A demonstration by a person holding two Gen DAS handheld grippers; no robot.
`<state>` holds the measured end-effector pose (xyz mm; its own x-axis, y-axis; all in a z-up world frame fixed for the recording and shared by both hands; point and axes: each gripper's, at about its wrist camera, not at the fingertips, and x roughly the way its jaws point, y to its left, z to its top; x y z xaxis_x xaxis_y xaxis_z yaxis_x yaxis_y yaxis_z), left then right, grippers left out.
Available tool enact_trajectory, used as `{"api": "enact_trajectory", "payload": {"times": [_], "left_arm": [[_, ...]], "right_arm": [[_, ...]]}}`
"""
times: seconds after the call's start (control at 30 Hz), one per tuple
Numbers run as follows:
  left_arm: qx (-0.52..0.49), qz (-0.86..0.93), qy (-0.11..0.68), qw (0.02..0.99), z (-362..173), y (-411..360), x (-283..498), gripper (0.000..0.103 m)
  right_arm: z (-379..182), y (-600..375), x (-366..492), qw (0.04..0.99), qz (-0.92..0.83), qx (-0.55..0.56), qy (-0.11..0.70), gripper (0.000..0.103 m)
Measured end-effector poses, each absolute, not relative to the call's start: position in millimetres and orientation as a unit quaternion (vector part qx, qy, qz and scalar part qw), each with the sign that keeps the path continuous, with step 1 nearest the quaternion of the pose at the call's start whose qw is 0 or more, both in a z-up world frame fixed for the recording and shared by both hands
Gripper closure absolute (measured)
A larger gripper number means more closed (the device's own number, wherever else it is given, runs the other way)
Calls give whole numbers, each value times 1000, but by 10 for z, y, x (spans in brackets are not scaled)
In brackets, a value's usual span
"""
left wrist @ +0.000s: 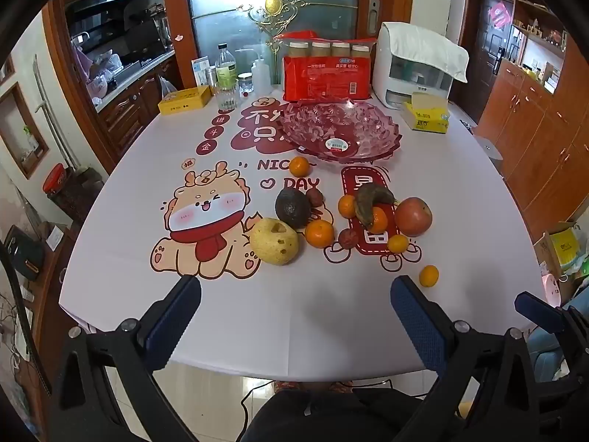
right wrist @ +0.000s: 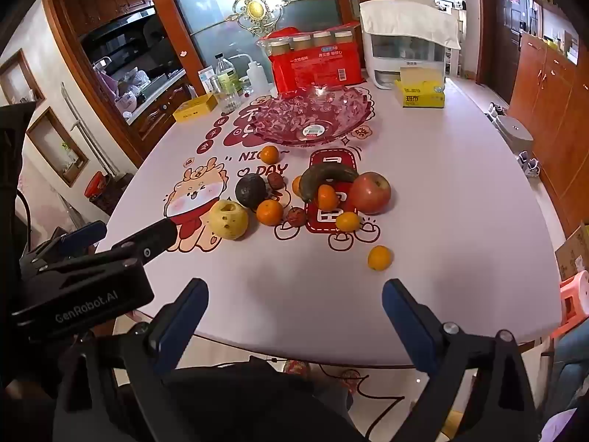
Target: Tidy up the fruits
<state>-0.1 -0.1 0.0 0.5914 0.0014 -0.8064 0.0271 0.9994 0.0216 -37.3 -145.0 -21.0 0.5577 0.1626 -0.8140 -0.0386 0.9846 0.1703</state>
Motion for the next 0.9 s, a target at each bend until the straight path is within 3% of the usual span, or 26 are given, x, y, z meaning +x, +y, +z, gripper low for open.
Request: {"api": "enact_trajectory", "payload": {"times": [0.9], "left_arm": [[6,-8,456,890,-14,23,30,1]], "right_arm": [[-219,-1368,-333,879,61,60,470,7]]}}
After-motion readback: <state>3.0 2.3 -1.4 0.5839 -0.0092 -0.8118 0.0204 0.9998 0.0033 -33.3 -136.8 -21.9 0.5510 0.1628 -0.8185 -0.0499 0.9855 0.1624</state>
